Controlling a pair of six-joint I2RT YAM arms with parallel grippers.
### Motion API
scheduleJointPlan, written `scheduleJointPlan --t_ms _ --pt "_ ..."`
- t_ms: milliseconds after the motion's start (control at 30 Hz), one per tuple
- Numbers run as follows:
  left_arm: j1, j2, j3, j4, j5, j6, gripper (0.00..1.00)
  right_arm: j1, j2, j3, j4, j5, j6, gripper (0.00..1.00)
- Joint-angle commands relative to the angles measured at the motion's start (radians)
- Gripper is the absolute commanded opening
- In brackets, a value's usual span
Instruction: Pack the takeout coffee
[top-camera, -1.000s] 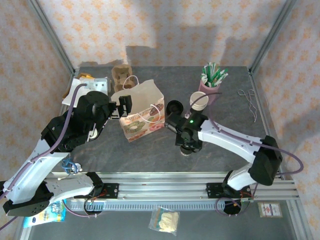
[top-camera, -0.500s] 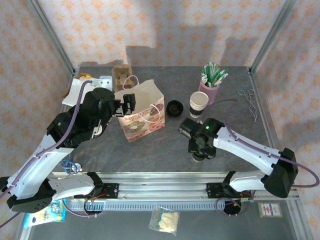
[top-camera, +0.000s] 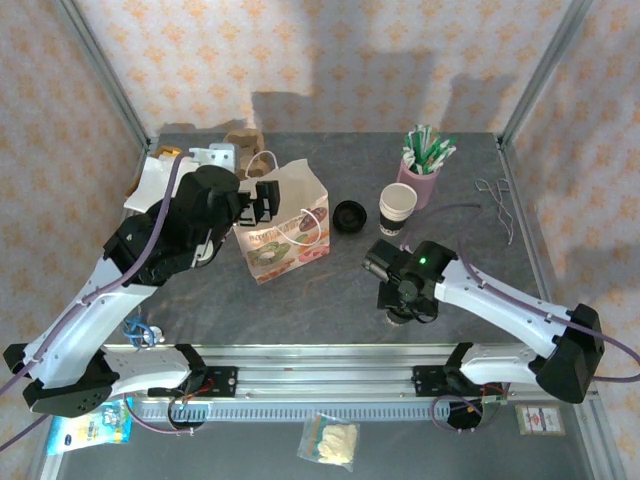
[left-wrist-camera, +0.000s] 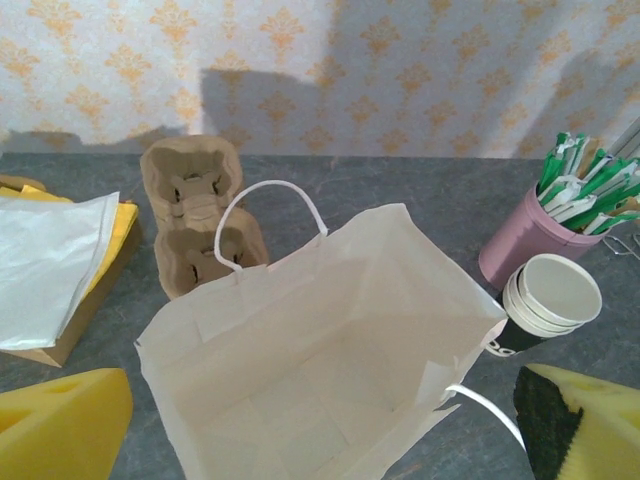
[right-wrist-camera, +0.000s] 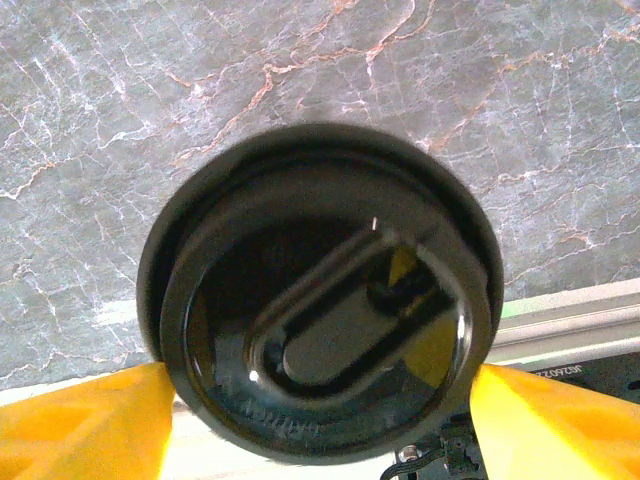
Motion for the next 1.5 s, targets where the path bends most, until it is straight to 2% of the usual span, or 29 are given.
scheduleJointPlan --t_ms 0,200,367,500,600,700,767,900,1033,1200,1400,1467 --pt "0.009 0.004 0.037 0.012 0.004 0.020 0.99 -0.009 0.016 0.033 -0.035 0.053 0.004 0.78" --pt "0.010 0.007 0.052 -0.006 -0.012 0.015 0.99 -0.015 0.025 0.119 -0.046 0.065 -0.021 0.84" --pt "0.011 0.059 0.124 -0.108 -0.032 0.000 0.99 -0.015 0.022 0.280 -0.046 0.066 -0.048 0.87" --pt "0.016 0.151 0.243 -0.242 0.067 0.041 0.99 -0.036 0.036 0.500 -0.045 0.080 -0.132 0.88" --pt "0.015 0.209 0.288 -0.316 0.175 0.097 0.98 -0.127 0.041 0.677 -0.045 0.060 -0.198 0.90" --pt "0.016 0.265 0.275 -0.381 0.225 0.133 0.94 -0.214 0.067 0.811 -0.044 0.028 -0.245 0.90" --pt "0.016 0.287 0.231 -0.382 0.250 0.145 0.89 -0.235 0.091 0.855 -0.044 0.010 -0.261 0.90" --pt "0.015 0.301 0.136 -0.359 0.309 0.147 0.80 -0.243 0.089 0.818 0.002 -0.027 -0.266 0.90" --pt "0.015 0.304 0.072 -0.346 0.305 0.158 0.72 -0.252 0.030 0.703 0.089 -0.072 -0.258 0.90" --pt "0.015 0.285 0.003 -0.278 0.307 0.183 0.66 -0.266 -0.007 0.618 0.139 -0.091 -0.254 0.90" --pt "0.015 0.311 0.013 -0.253 0.324 0.170 0.36 -0.270 -0.019 0.592 0.154 -0.094 -0.257 0.90" --pt "0.015 0.325 0.037 -0.264 0.335 0.154 0.29 -0.271 -0.020 0.587 0.158 -0.091 -0.257 0.91"
